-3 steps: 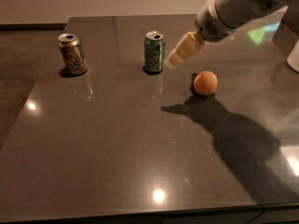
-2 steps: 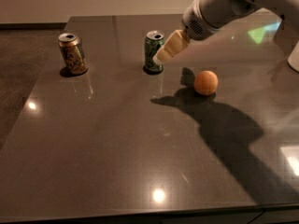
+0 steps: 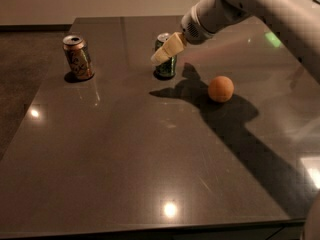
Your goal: Move green can near orange can
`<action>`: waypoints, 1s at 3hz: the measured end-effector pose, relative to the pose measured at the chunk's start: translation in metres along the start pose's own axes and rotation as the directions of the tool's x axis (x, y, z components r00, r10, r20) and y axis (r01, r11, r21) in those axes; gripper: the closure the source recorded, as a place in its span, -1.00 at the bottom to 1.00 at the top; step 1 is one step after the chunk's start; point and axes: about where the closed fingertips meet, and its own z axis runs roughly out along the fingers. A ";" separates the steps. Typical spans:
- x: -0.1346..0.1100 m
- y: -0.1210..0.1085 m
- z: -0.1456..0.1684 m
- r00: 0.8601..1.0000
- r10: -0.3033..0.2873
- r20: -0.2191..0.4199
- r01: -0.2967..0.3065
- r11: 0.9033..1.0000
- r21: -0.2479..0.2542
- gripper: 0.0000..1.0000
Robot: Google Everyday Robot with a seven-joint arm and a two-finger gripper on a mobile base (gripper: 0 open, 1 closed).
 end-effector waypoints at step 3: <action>-0.013 0.008 0.028 1.000 0.009 0.007 -0.009 0.997 -0.071 -0.10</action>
Offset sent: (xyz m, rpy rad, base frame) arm 0.0163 0.0262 -0.0121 0.0543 0.0501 0.0382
